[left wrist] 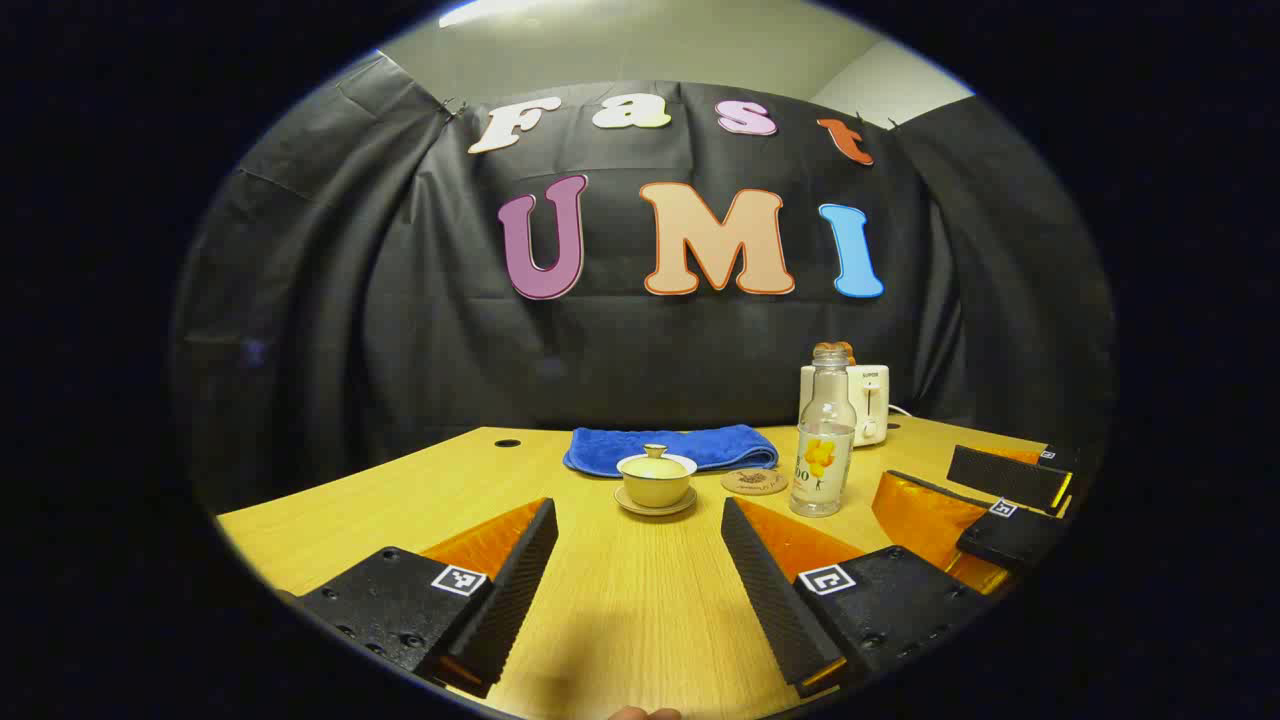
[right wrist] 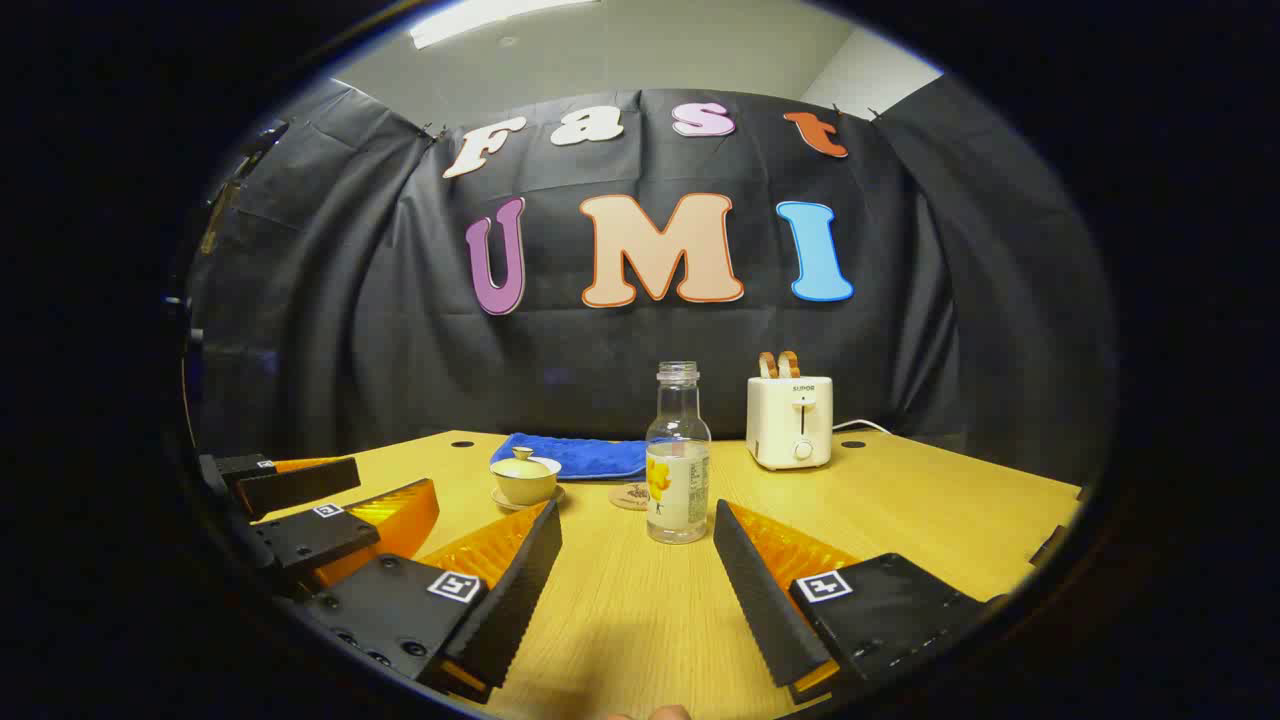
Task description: Open the teacup lid with one hand, grasp the water bottle and pour water into the teacup with the other hand; after pouring, place the water bottle on the coaster and then close the teacup lid.
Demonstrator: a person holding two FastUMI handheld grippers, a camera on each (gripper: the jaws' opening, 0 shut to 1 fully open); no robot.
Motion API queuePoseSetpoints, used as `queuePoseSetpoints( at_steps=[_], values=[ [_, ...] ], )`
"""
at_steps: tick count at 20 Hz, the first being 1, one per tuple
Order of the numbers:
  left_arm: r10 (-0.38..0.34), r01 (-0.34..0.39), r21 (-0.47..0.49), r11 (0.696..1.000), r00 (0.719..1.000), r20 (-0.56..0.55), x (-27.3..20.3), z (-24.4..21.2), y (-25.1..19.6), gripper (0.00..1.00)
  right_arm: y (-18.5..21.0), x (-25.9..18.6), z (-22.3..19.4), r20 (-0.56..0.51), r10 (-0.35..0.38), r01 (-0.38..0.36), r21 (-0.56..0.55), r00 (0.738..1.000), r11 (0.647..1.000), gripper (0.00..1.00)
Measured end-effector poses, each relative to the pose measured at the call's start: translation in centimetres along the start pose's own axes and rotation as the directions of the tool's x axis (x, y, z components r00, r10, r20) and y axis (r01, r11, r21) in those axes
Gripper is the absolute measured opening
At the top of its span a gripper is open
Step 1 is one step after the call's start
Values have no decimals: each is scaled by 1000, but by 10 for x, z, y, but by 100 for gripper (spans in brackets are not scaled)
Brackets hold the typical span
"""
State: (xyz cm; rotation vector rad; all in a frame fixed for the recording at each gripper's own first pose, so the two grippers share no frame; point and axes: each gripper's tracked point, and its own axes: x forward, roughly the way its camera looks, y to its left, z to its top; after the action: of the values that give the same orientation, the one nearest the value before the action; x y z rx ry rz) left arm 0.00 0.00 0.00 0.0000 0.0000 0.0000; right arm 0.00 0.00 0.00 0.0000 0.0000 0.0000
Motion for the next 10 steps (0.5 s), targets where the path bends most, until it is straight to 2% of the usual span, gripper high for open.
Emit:
queuePoseSetpoints(
  at_steps=[10],
  values=[
    [-8,8,-1,1000,1000,-2,-1,-1,-2,97,1,-3,-2,1,-4,4,1,1000,1000,97]
  ],
)
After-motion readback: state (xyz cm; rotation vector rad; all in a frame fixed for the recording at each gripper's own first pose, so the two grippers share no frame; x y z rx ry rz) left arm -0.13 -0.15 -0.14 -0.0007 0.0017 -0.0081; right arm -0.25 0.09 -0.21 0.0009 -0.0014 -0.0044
